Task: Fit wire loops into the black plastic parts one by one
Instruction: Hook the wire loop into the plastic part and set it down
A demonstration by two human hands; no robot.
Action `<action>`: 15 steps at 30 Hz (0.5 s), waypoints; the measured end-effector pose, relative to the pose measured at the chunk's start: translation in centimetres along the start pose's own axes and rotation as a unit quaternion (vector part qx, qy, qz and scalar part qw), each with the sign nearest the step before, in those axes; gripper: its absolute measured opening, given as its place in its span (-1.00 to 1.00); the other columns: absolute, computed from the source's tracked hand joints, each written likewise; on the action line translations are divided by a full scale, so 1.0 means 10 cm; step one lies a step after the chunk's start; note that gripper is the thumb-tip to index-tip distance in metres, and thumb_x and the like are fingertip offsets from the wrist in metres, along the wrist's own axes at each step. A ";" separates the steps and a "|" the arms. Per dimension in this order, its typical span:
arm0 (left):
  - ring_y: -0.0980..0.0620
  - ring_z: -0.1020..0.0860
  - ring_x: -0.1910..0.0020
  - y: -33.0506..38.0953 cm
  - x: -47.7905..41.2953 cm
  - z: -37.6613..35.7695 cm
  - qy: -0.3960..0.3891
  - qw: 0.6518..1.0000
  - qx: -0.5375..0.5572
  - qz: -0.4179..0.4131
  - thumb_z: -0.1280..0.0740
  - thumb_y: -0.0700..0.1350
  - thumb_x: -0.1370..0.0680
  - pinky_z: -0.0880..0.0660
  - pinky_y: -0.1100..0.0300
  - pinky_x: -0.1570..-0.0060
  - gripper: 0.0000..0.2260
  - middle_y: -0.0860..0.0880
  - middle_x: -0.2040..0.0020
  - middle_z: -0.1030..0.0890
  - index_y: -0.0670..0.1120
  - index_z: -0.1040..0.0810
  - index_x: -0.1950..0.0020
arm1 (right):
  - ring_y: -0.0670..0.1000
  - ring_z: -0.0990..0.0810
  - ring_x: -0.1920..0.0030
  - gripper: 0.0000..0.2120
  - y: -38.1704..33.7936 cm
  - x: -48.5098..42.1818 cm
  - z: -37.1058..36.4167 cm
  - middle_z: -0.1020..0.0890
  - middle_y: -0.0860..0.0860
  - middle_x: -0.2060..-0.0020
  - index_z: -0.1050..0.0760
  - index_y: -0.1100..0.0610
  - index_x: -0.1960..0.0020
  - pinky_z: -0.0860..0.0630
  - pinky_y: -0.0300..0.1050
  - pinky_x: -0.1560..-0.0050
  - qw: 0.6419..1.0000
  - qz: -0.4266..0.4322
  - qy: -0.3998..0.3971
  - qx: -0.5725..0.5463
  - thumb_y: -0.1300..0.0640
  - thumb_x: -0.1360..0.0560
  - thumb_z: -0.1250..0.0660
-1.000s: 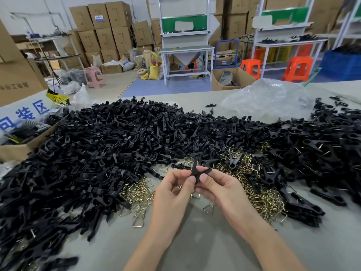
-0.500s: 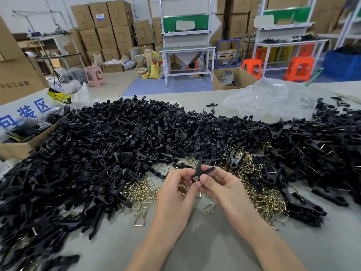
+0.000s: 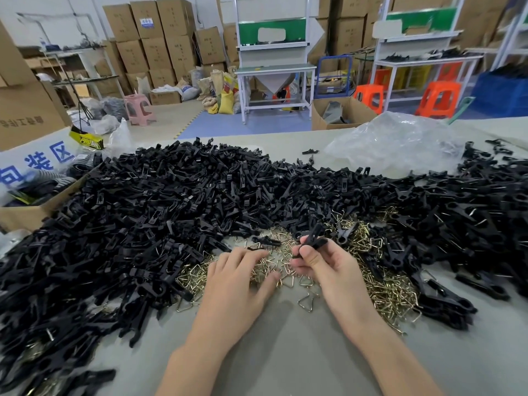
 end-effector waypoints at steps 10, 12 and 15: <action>0.16 -0.37 -0.16 -0.06 0.00 -0.07 -0.047 0.999 -0.026 -0.010 -0.25 0.22 -0.60 -0.22 0.20 -0.22 -0.78 0.23 -0.11 -0.44 0.20 -0.53 -0.18 | 0.00 -0.72 0.11 -0.86 0.03 -0.02 0.04 -0.73 0.08 0.09 -0.63 0.14 -0.09 -0.62 -0.26 0.05 0.998 0.006 0.012 0.053 0.26 -0.54 -0.43; 0.17 -0.40 -0.10 -0.06 -0.01 -0.06 -0.025 1.000 0.000 0.001 -0.27 0.14 -0.62 -0.24 0.20 -0.19 -0.88 0.27 -0.05 -0.48 0.18 -0.54 -0.10 | 0.01 -0.72 0.09 -0.87 0.04 -0.02 0.04 -0.74 0.05 0.11 -0.63 0.12 -0.09 -0.62 -0.26 0.05 0.998 0.005 0.012 0.059 0.24 -0.55 -0.43; 0.19 -0.41 -0.02 -0.05 -0.02 -0.02 0.010 0.998 0.060 0.016 -0.31 0.06 -0.61 -0.31 0.13 -0.17 -0.97 0.28 0.05 -0.53 0.16 -0.54 0.01 | 0.05 -0.73 0.06 -0.86 0.05 -0.03 0.05 -0.74 0.03 0.13 -0.63 0.07 -0.09 -0.64 -0.22 -0.01 0.997 0.009 0.010 0.077 0.20 -0.54 -0.44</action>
Point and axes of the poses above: each hand's wrist, its own x-axis away from the middle knuckle, its own z-axis out of the back of the hand, y = z × x, the point moved 4 cm from there along -x, towards the middle knuckle
